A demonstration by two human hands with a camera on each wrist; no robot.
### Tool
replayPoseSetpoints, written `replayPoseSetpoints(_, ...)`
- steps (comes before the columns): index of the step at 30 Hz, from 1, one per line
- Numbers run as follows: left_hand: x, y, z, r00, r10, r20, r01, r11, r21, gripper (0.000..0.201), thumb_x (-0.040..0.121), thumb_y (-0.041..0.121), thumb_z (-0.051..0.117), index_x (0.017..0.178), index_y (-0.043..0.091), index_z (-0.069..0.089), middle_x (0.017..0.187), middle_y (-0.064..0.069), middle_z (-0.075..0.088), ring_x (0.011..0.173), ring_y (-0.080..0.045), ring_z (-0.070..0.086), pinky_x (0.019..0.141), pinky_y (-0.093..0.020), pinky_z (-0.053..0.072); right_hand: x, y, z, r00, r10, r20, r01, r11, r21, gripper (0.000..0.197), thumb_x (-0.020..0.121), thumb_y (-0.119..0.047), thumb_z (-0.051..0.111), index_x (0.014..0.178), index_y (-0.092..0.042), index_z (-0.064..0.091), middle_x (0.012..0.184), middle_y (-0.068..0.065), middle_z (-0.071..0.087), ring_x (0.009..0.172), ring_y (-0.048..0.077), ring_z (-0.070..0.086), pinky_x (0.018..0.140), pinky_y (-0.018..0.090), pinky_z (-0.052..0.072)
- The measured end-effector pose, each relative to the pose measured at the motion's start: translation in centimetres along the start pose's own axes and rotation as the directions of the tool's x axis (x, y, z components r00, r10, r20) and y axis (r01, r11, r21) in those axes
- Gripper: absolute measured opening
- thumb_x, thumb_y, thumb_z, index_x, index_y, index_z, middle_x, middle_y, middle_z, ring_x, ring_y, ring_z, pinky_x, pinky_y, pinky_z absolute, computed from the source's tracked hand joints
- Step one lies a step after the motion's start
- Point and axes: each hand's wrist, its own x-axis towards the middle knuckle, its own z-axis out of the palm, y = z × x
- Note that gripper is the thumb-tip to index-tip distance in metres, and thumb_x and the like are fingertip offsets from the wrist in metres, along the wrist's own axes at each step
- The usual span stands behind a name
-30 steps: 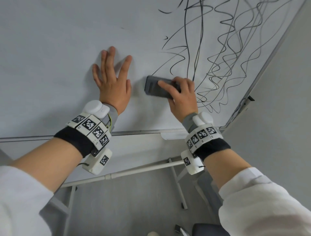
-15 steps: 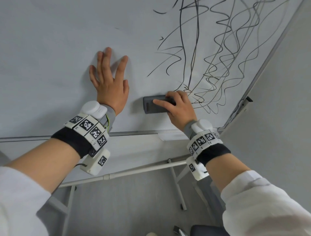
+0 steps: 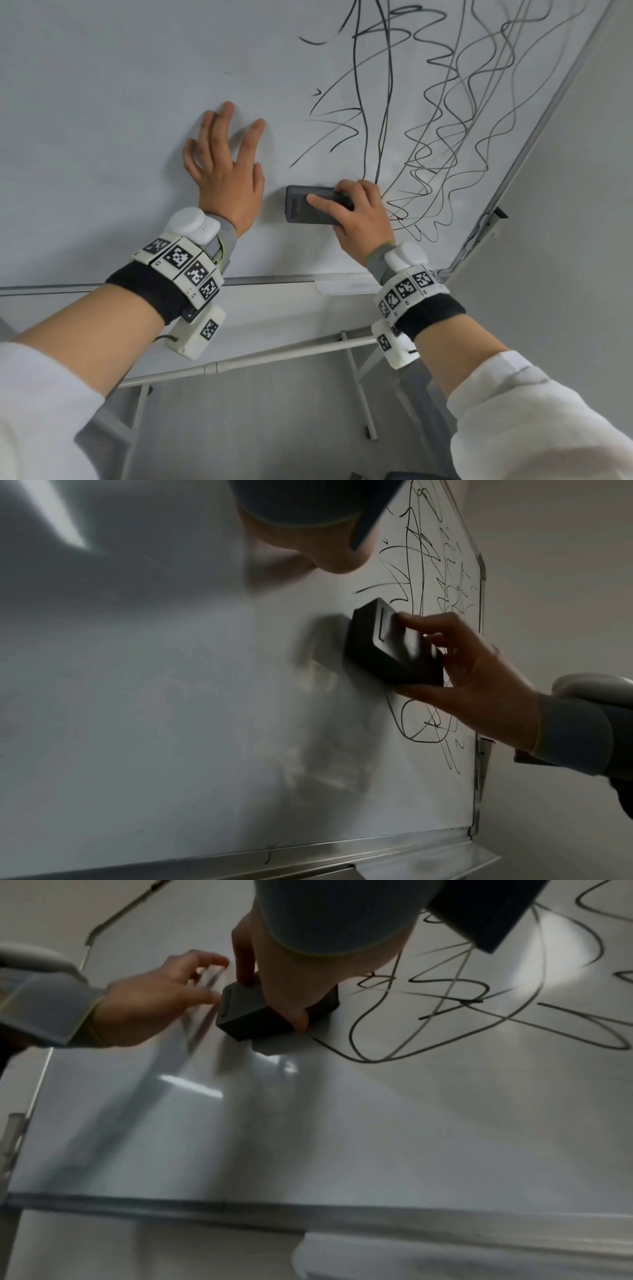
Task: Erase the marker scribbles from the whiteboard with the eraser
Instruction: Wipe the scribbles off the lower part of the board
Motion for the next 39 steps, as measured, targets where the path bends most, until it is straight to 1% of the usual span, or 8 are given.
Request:
replayPoseSetpoints(3, 0.3, 0.1, -0.1, 1.000, -0.008, -0.010, 0.008, 1.000, -0.002, 0.052, 0.083, 0.013, 0.042, 0.133, 0.029, 0.041, 0.150, -0.011, 0.023, 0.138, -0.030, 0.016, 0.105, -0.049, 0.016, 2.0, 0.4, -1.0, 0.999, 0.023, -0.024, -0.022, 1.000, 0.013, 0.066, 0.071, 0.005, 0.062, 0.123, -0.034, 0.048, 0.112, 0.012, 0.051, 0.100, 0.031, 0.037, 0.082, 0.040, 0.046)
replayPoseSetpoints(10, 1.4, 0.7, -0.7, 0.999, -0.006, -0.046, 0.007, 1.000, 0.014, 0.051, 0.081, 0.011, 0.042, 0.129, 0.028, 0.044, 0.149, -0.011, 0.027, 0.136, -0.031, 0.021, 0.102, -0.047, 0.019, 6.1, 1.0, -3.0, 0.966, 0.212, -0.151, -0.201, 0.976, 0.081, 0.065, 0.072, 0.001, 0.064, 0.127, -0.030, 0.048, 0.115, 0.018, 0.052, 0.105, 0.026, 0.034, 0.087, 0.035, 0.041)
replayPoseSetpoints(15, 1.9, 1.0, -0.8, 0.998, 0.003, -0.058, -0.003, 1.000, 0.002, 0.048, 0.081, 0.011, 0.040, 0.126, 0.027, 0.046, 0.147, -0.011, 0.029, 0.135, -0.032, 0.024, 0.102, -0.046, 0.019, 4.0, -0.5, -1.4, 0.995, 0.090, -0.042, -0.087, 0.994, 0.066, 0.068, 0.070, -0.001, 0.067, 0.127, -0.031, 0.046, 0.117, 0.007, 0.037, 0.102, 0.029, 0.036, 0.085, 0.040, 0.044)
replayPoseSetpoints(19, 2.1, 0.7, -0.8, 0.998, 0.010, -0.063, -0.009, 1.000, 0.012, 0.051, 0.080, 0.007, 0.041, 0.126, 0.027, 0.046, 0.147, -0.011, 0.030, 0.134, -0.032, 0.025, 0.102, -0.046, 0.018, 4.6, 0.1, -1.6, 0.999, 0.020, -0.028, -0.019, 0.999, 0.032, 0.066, 0.070, -0.001, 0.064, 0.127, -0.031, 0.050, 0.114, 0.010, 0.044, 0.100, 0.031, 0.038, 0.083, 0.041, 0.046)
replayPoseSetpoints(24, 2.6, 0.5, -0.9, 0.996, 0.017, -0.088, -0.016, 1.000, 0.014, 0.052, 0.078, 0.004, 0.043, 0.125, 0.027, 0.047, 0.146, -0.010, 0.032, 0.133, -0.030, 0.025, 0.102, -0.045, 0.018, 6.9, 0.8, -2.9, 0.963, 0.229, -0.145, -0.217, 0.972, 0.092, 0.064, 0.072, -0.004, 0.067, 0.128, -0.028, 0.047, 0.115, 0.015, 0.049, 0.102, 0.028, 0.035, 0.085, 0.035, 0.042)
replayPoseSetpoints(29, 3.2, 0.4, -1.2, 0.993, 0.017, -0.113, -0.017, 1.000, 0.003, 0.050, 0.076, 0.007, 0.038, 0.121, 0.027, 0.047, 0.143, -0.011, 0.035, 0.131, -0.032, 0.027, 0.101, -0.046, 0.020, 5.5, -0.5, -1.7, 0.993, 0.092, -0.076, -0.087, 0.994, 0.074, 0.066, 0.071, -0.004, 0.066, 0.127, -0.030, 0.045, 0.116, 0.005, 0.036, 0.100, 0.029, 0.036, 0.084, 0.039, 0.043)
replayPoseSetpoints(33, 3.3, 0.5, -1.2, 0.990, 0.043, -0.131, -0.040, 0.999, 0.020, 0.050, 0.075, 0.007, 0.036, 0.120, 0.027, 0.045, 0.141, -0.012, 0.038, 0.129, -0.031, 0.028, 0.099, -0.047, 0.022, 4.3, -0.7, -1.1, 1.000, -0.025, 0.015, 0.025, 1.000, 0.014, 0.066, 0.070, -0.004, 0.064, 0.127, -0.031, 0.047, 0.114, 0.009, 0.042, 0.097, 0.031, 0.040, 0.079, 0.039, 0.045)
replayPoseSetpoints(39, 4.4, 0.0, -1.9, 0.988, 0.048, -0.144, -0.046, 0.999, 0.020, 0.050, 0.077, 0.006, 0.040, 0.122, 0.027, 0.044, 0.142, -0.012, 0.037, 0.132, -0.030, 0.025, 0.100, -0.044, 0.019, 9.3, 1.2, -4.0, 0.961, 0.204, -0.187, -0.193, 0.978, 0.074, 0.062, 0.072, -0.005, 0.067, 0.128, -0.027, 0.051, 0.111, 0.017, 0.051, 0.100, 0.026, 0.036, 0.085, 0.035, 0.042)
